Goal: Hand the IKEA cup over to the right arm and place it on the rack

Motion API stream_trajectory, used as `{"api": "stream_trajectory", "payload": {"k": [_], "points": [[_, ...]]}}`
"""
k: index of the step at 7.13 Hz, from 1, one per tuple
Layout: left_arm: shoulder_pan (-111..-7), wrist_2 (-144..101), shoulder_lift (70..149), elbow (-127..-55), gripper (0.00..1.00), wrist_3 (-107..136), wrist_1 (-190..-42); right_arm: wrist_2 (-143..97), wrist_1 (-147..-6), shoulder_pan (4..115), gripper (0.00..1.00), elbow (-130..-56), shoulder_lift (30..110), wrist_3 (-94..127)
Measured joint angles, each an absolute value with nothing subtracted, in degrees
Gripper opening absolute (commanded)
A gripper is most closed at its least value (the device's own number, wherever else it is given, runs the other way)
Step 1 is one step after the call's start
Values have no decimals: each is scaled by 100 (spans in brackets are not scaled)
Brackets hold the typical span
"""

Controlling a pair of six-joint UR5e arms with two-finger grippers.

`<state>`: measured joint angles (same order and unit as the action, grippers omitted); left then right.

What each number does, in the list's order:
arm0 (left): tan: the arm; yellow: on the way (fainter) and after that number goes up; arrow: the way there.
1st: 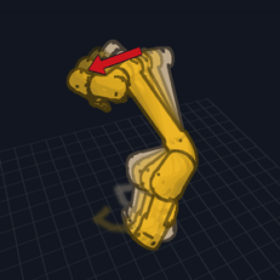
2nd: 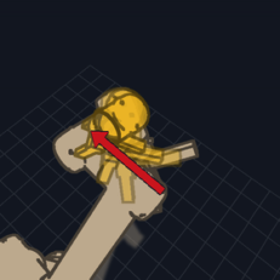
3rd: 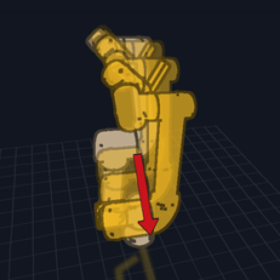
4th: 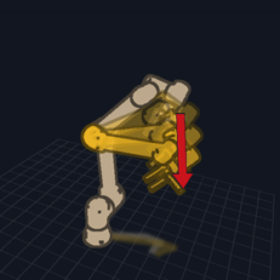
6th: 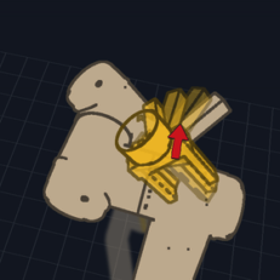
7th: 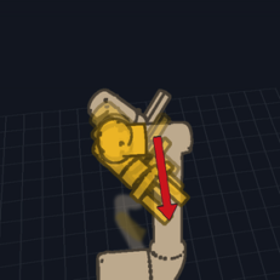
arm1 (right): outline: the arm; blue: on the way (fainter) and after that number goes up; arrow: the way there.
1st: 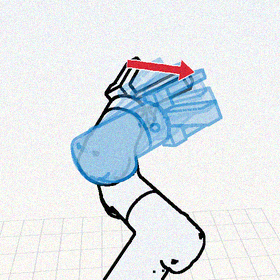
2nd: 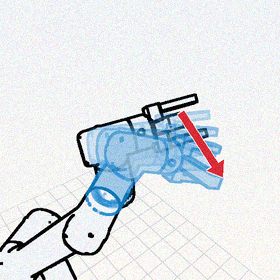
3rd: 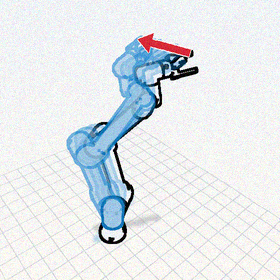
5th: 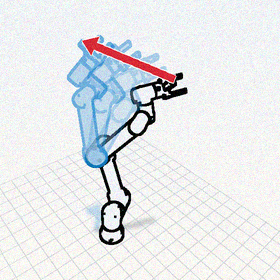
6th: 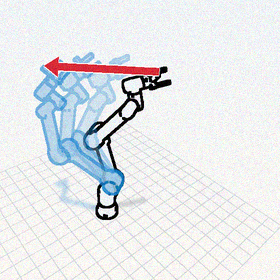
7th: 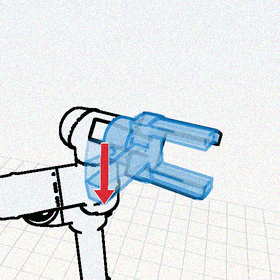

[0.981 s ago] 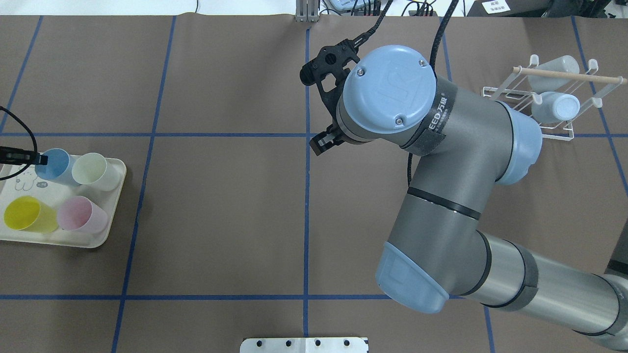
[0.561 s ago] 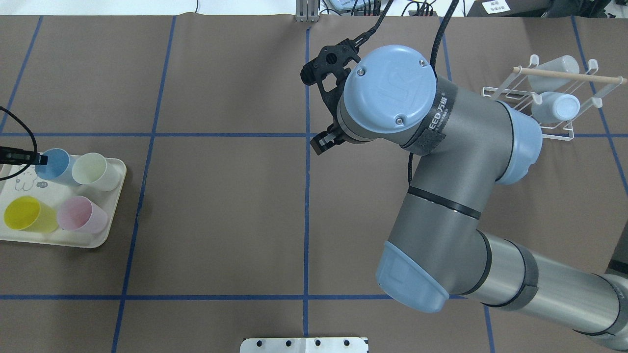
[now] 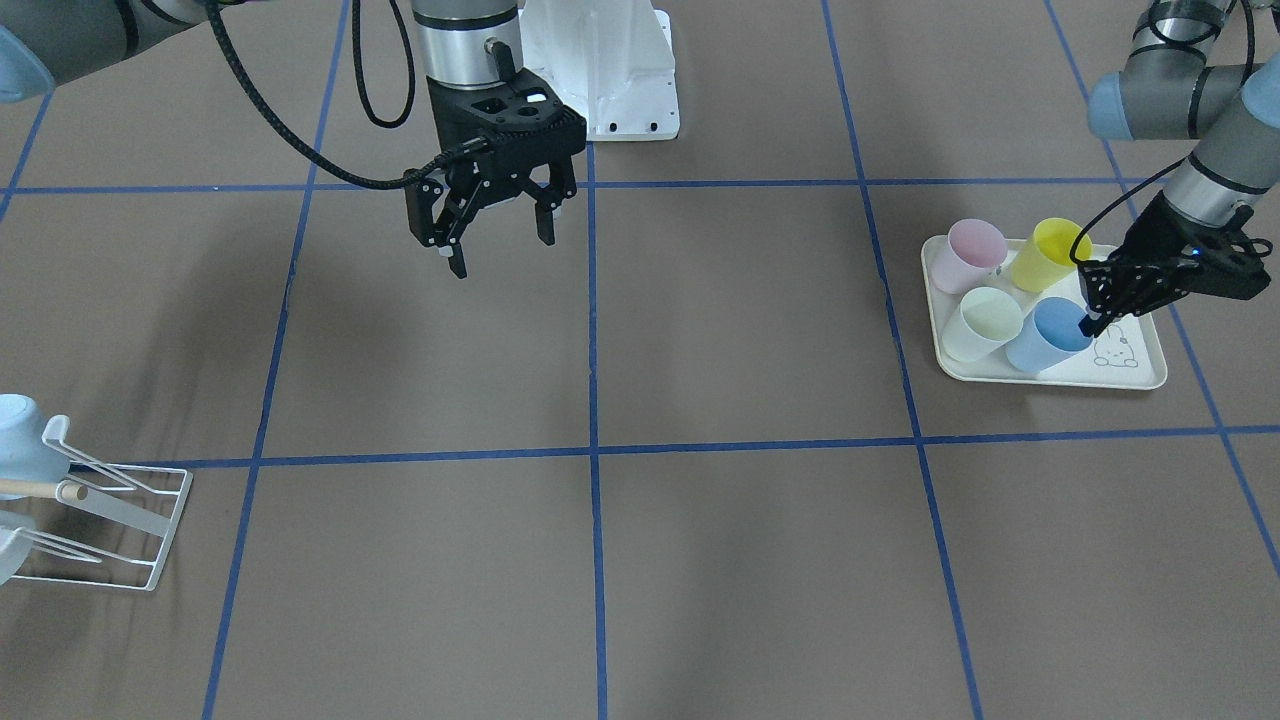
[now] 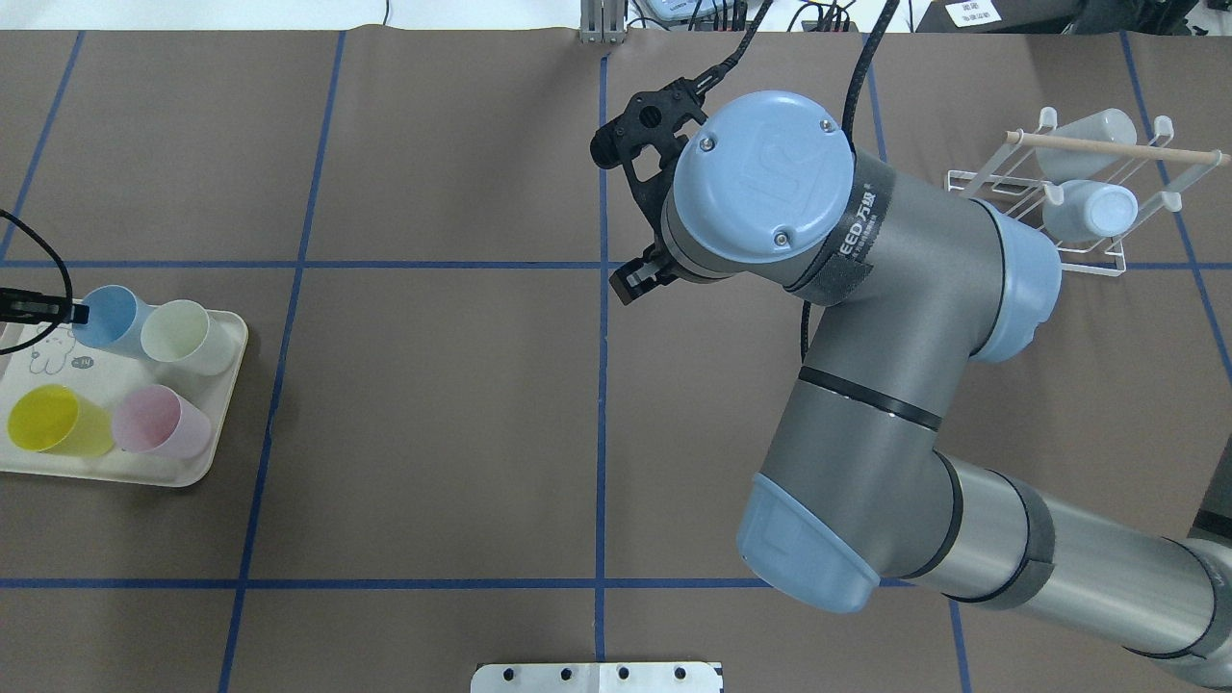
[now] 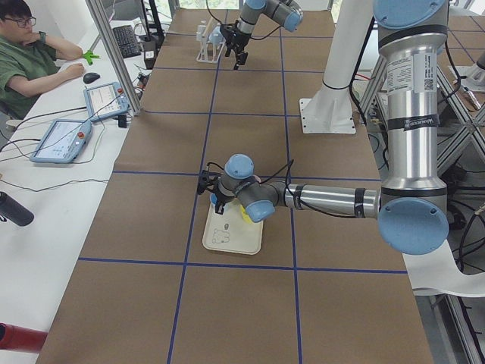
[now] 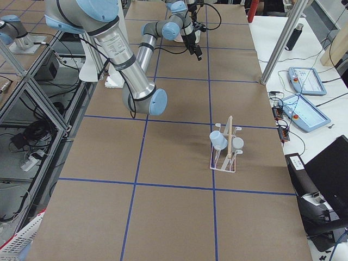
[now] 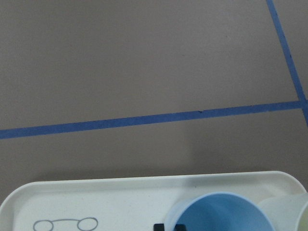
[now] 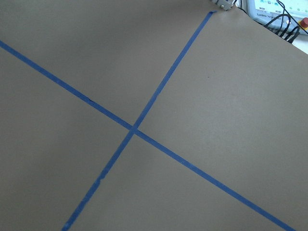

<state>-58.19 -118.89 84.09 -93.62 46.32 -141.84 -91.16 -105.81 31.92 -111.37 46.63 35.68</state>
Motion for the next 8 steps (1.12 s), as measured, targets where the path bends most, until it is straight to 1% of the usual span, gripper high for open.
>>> {"api": "stream_trajectory", "payload": {"k": [2, 5, 8], "points": [[-5915, -11903, 8406, -9425, 0, 4632, -14176, -9107, -10575, 3191, 99, -11122, 4661, 3570], [-6419, -12029, 8459, -9485, 0, 4634, -14150, -8923, -10429, 3189, 99, -11108, 4659, 3575], [-6570, -12597, 8784, -9609, 0, 4923, -14126, -8935, -9790, 3290, 98, -10756, 4559, 3354]]}}
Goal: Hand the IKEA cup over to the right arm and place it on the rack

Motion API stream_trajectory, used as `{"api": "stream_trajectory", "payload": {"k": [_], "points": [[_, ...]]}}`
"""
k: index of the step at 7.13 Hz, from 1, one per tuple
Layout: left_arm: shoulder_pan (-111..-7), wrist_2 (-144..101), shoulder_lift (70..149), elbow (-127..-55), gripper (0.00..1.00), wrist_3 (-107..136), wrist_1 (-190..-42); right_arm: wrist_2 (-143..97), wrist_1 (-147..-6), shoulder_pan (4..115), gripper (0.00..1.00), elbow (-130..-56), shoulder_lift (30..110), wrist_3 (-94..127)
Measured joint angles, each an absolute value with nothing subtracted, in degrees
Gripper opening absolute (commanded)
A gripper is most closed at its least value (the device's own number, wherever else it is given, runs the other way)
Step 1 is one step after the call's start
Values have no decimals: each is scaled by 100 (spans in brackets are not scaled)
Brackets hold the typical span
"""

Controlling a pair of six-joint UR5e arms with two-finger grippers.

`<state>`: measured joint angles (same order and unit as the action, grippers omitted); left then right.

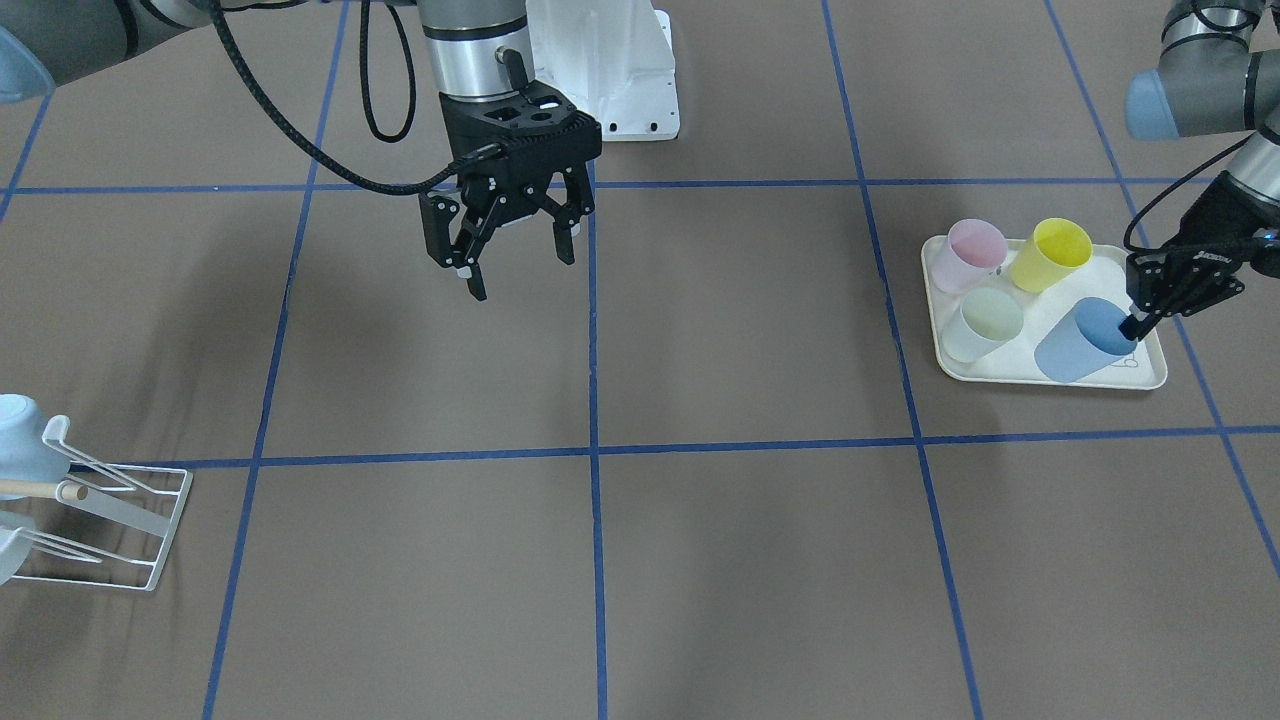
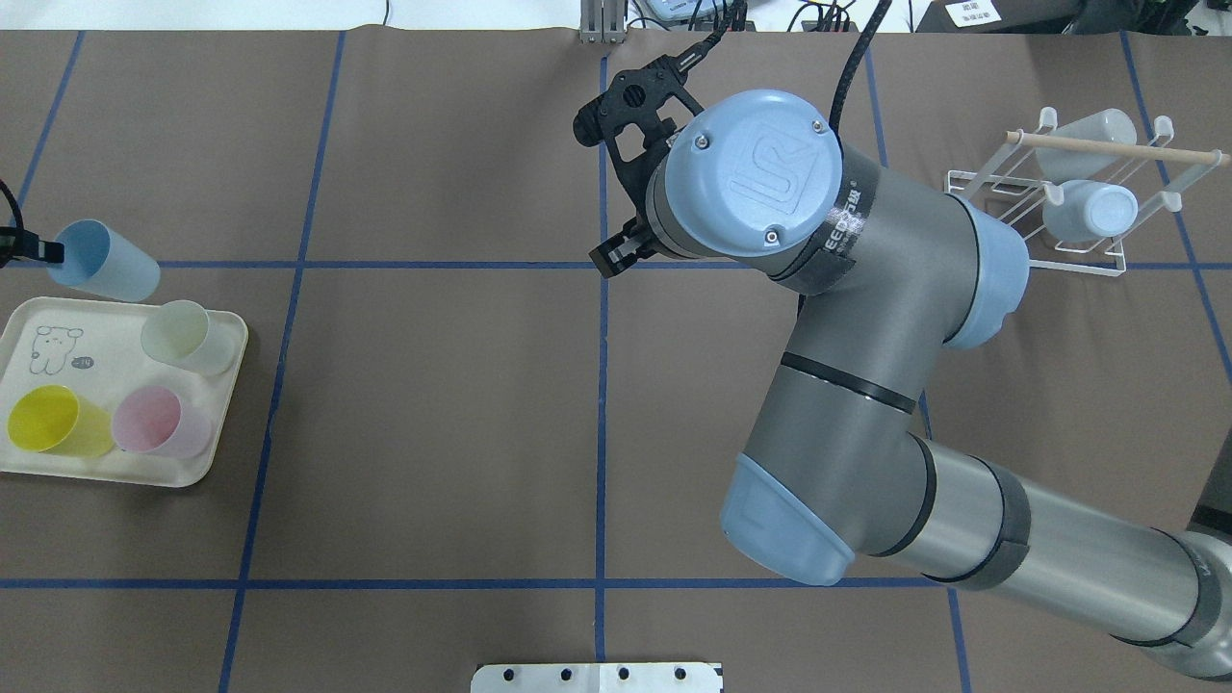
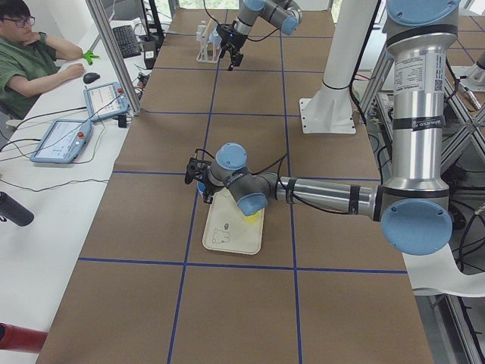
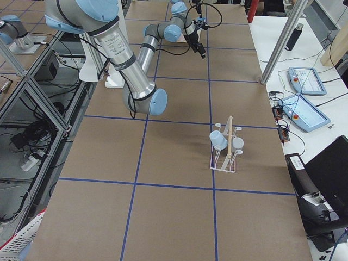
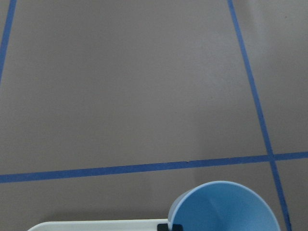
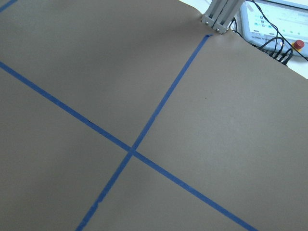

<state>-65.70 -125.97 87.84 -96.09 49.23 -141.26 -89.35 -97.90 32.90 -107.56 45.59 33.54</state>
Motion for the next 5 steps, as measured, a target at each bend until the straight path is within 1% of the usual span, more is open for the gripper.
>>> {"api": "stream_trajectory", "payload": {"k": [2, 3, 4, 5], "points": [[-6624, -13261, 9169, -9775, 0, 5763, -14124, -9298, -9713, 3510, 91, -10354, 4263, 2909], [-6645, -13594, 9361, -9962, 0, 6355, -14131, -9393, -9578, 3593, 91, -10111, 4098, 2740], [-6647, -13797, 9570, -10176, 0, 7008, -14142, -9430, -9116, 3643, 92, -9796, 4003, 2664], [-6647, -13885, 9792, -10363, 0, 7597, -14145, -9444, -8334, 3663, 94, -9350, 3966, 2639]]}}
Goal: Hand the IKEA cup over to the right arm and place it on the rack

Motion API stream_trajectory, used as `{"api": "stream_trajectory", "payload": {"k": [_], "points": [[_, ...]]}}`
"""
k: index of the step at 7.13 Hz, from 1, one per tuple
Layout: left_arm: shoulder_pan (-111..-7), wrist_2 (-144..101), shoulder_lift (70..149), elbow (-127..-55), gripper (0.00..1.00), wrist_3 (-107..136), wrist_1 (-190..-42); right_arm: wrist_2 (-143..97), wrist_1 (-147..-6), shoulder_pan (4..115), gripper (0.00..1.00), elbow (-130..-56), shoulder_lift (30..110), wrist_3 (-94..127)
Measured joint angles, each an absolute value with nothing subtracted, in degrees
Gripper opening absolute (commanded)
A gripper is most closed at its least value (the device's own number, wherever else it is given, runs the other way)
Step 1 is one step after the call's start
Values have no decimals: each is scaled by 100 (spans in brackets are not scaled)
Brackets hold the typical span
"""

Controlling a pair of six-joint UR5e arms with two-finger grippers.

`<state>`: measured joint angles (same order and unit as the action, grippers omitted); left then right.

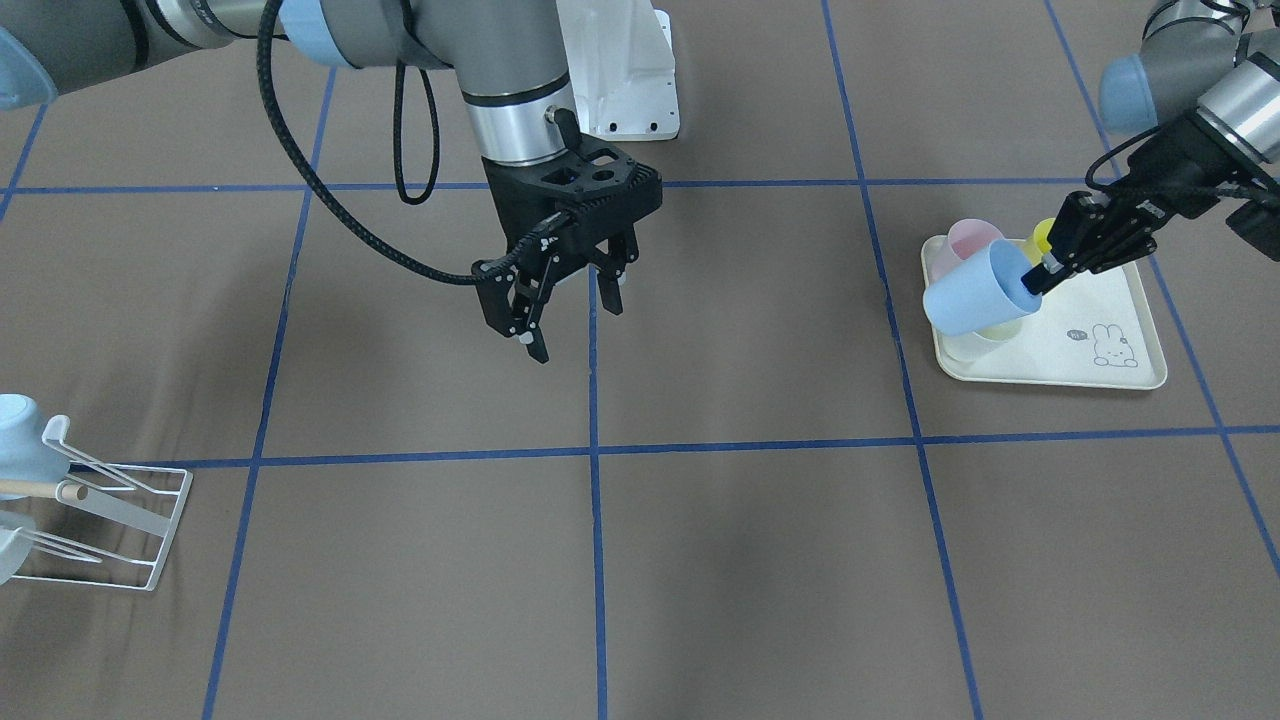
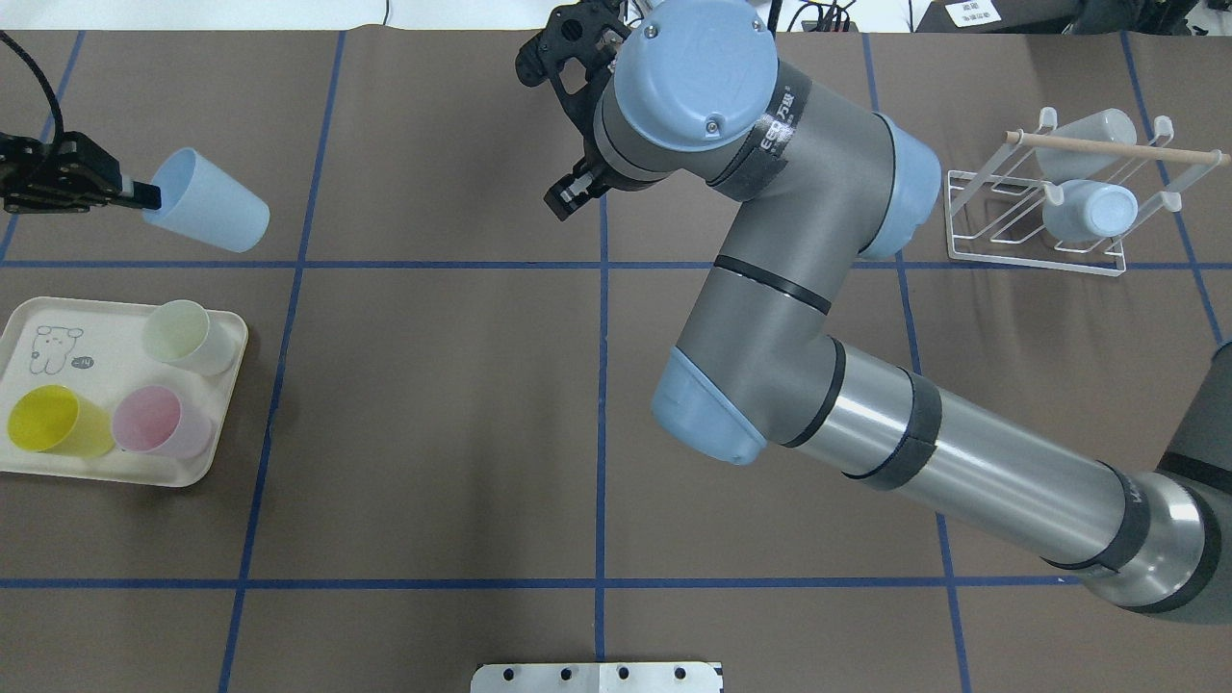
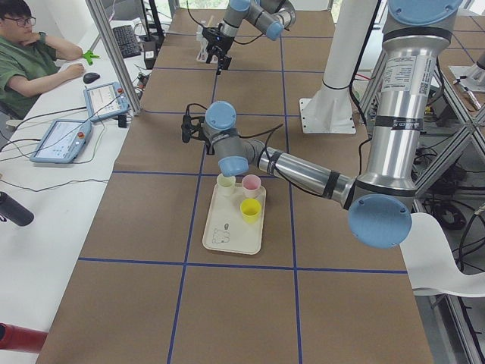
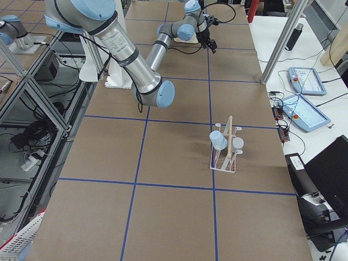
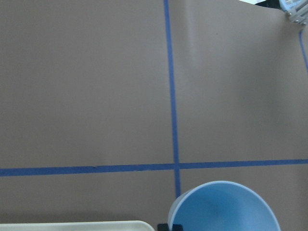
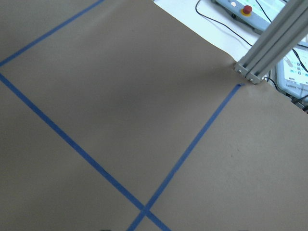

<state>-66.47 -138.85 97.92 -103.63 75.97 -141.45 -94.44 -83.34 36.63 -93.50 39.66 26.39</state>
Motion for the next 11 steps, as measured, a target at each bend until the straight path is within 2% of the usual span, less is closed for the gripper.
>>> {"api": "stream_trajectory", "payload": {"k": [1, 3, 6, 11], "points": [[-6643, -13922, 10055, -10483, 0, 8155, -14146, -9465, -7483, 3668, 98, -8899, 3952, 2629], [-6634, -13996, 10692, -10549, 0, 9391, -14161, -9699, -6287, 3610, 99, -8528, 3956, 2493], [-6524, -14068, 11264, -10520, 0, 10370, -14170, -9840, -5314, 3350, 99, -8542, 4013, 1903], [-6308, -14116, 11418, -10511, 0, 10427, -14168, -9799, -3437, 3212, 99, -8586, 4448, 1252]]}}
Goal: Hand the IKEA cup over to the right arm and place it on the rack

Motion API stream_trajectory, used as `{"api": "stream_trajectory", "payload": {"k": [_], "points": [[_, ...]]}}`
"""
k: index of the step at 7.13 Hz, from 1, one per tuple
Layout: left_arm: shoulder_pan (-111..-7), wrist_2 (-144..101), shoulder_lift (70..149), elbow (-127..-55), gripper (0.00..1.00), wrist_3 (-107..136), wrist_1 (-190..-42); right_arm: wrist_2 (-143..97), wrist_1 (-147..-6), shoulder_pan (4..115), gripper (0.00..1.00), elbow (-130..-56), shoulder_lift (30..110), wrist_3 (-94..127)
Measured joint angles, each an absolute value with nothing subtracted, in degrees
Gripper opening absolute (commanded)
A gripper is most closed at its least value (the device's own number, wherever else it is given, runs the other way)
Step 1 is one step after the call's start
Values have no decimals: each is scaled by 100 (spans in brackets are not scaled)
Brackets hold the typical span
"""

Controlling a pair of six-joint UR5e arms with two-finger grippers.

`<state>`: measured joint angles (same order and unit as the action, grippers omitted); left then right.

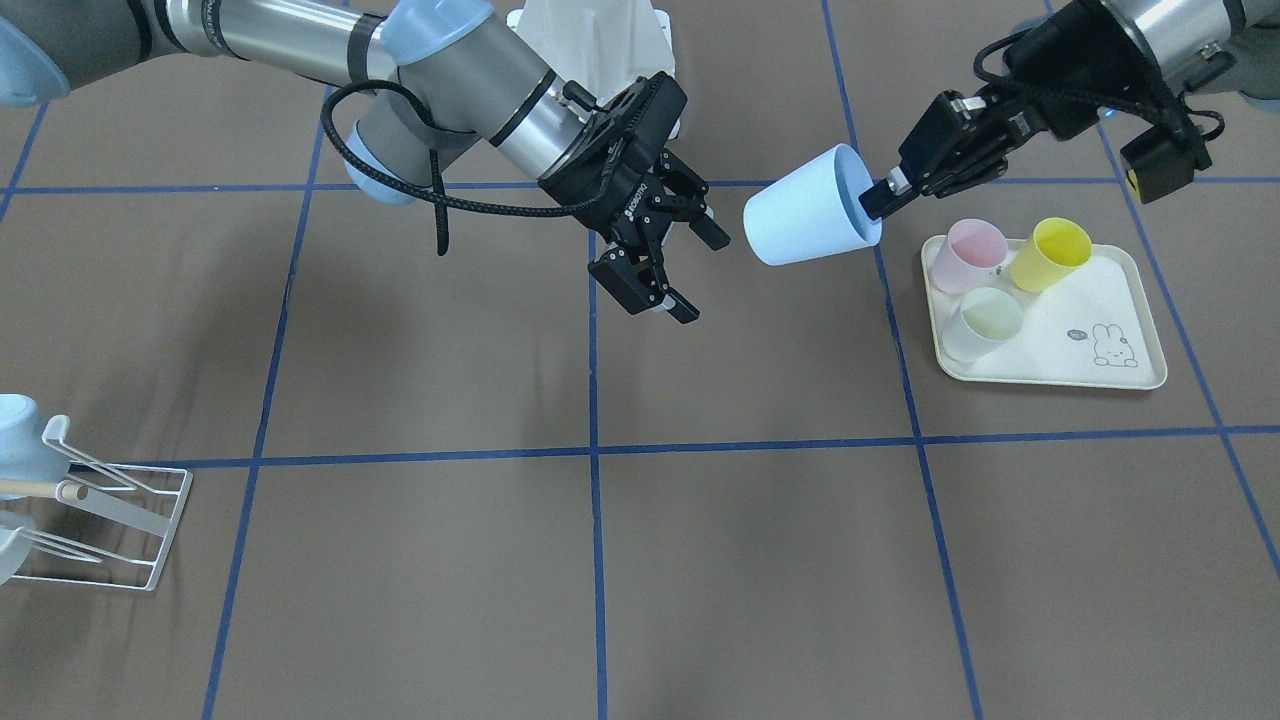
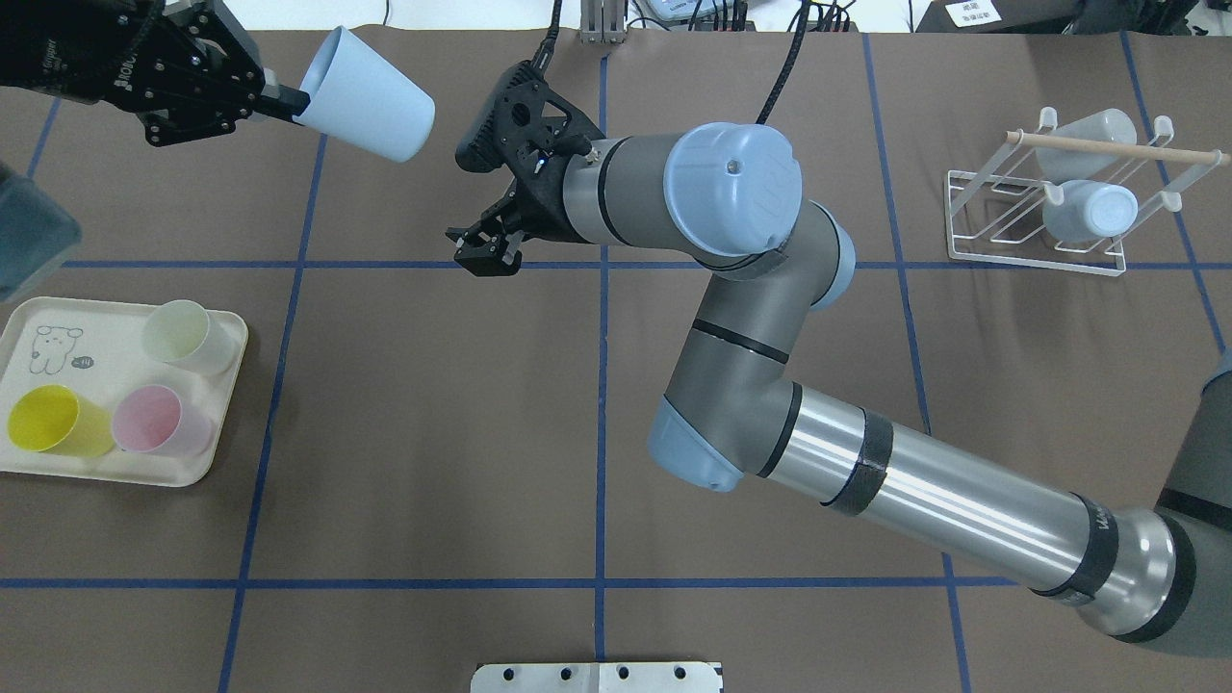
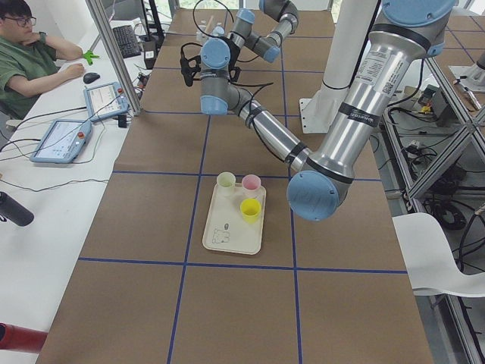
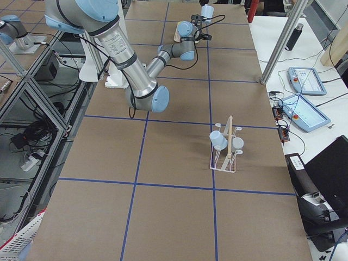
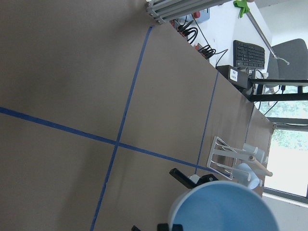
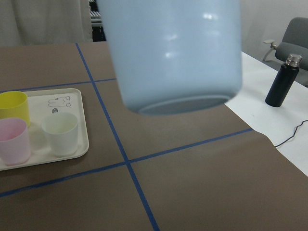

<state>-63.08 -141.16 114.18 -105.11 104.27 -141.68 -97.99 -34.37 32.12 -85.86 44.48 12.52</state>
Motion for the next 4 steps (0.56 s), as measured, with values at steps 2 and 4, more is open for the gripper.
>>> {"api": "stream_trajectory", "payload": {"k": [2, 4], "points": [[-6286, -14168, 11423, -10536, 0, 10430, -14166, -9726, -3046, 3133, 99, -8602, 4466, 1224], [-6149, -14176, 11418, -10544, 0, 10431, -14160, -9529, -2941, 3049, 99, -8657, 4437, 1222]]}}
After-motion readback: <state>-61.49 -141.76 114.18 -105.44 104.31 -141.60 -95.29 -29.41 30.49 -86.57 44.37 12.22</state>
